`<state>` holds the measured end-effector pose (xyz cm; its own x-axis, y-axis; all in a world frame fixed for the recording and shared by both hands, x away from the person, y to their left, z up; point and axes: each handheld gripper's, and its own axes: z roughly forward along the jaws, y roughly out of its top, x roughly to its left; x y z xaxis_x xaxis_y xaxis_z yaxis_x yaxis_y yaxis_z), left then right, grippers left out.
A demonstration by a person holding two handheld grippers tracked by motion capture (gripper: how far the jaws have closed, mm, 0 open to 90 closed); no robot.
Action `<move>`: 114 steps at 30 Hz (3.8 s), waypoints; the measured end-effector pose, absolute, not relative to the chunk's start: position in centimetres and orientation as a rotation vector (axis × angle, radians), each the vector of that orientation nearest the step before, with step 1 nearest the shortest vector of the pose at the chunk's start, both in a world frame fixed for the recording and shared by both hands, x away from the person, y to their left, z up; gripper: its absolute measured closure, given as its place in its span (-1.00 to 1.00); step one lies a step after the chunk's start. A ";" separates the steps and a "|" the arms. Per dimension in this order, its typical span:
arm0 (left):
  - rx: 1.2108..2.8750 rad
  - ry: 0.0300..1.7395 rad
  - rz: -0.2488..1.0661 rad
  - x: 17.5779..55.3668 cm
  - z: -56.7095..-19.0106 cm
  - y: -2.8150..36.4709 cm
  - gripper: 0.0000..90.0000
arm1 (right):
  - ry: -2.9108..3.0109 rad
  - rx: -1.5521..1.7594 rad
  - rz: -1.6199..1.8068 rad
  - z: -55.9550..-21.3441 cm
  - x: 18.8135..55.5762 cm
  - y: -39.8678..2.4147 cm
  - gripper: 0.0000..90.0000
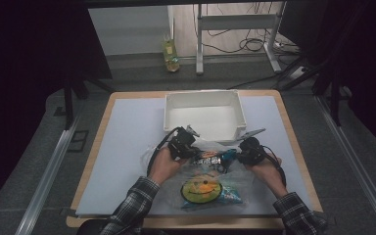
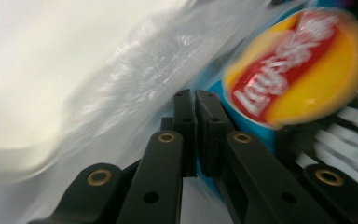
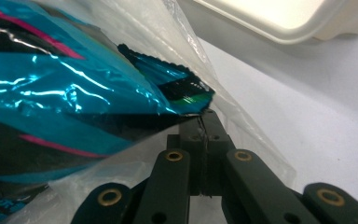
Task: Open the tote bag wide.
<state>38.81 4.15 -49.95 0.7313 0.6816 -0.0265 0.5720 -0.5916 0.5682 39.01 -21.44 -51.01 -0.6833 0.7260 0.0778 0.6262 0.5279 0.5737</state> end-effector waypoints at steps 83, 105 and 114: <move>2.211 0.544 -0.057 24.3 -47.2 9.2 0.90 | 2.744 0.736 1.282 -43.1 29.4 -18.4 0.95; 2.241 0.516 0.006 18.4 -48.3 8.5 0.83 | 2.850 0.735 1.249 -44.6 26.2 -20.1 0.95; 2.301 0.581 0.057 16.6 -50.0 9.0 0.84 | 2.805 0.730 1.269 -44.1 26.7 -18.7 0.94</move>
<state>16.64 8.95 -50.01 0.8962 0.4242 -0.1301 0.3911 -0.6168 0.6831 26.69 -18.73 -44.08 -0.8932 0.4002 0.2051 0.4183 0.5720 0.7056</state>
